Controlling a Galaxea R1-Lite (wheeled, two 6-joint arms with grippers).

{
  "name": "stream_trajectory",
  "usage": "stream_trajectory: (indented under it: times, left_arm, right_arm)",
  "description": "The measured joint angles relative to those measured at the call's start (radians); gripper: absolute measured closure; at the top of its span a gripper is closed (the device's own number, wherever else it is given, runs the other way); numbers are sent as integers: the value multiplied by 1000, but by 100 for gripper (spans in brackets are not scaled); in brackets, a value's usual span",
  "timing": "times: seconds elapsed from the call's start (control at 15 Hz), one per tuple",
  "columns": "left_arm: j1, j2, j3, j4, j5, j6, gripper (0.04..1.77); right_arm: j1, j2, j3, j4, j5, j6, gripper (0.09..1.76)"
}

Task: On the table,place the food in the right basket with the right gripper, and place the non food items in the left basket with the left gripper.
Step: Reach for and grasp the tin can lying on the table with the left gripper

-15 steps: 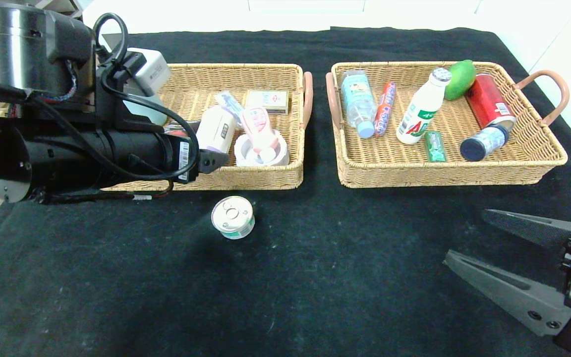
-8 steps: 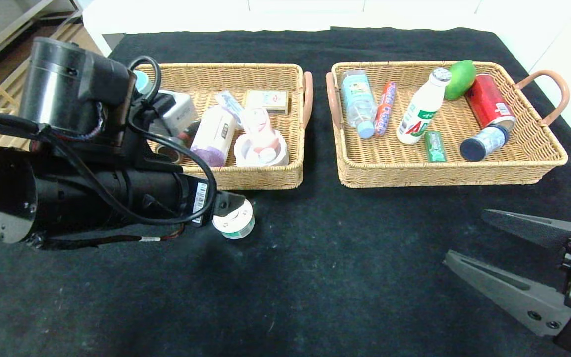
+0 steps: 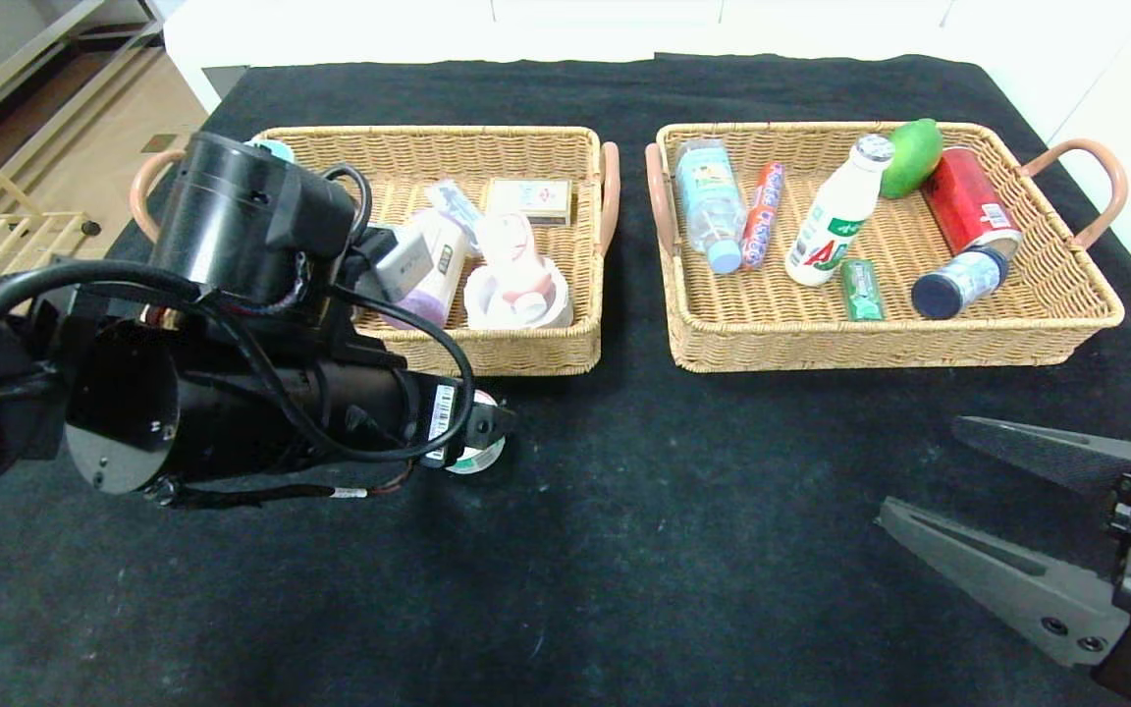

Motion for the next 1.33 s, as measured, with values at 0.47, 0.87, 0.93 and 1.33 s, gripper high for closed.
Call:
stream_trajectory:
  times: [0.47, 0.87, 0.93, 1.33]
  left_arm:
    - [16, 59, 16, -57, 3, -40, 10]
    - [40, 93, 24, -94, 3, -40, 10]
    - [45, 96, 27, -94, 4, -40, 10]
    - [53, 114, 32, -94, 3, -40, 9]
  right_arm:
    - [0, 2, 3, 1, 0, -1, 14]
    - [1, 2, 3, 1, 0, -1, 14]
    - [1, 2, 3, 1, 0, -1, 14]
    - [1, 4, 3, 3, -1, -1, 14]
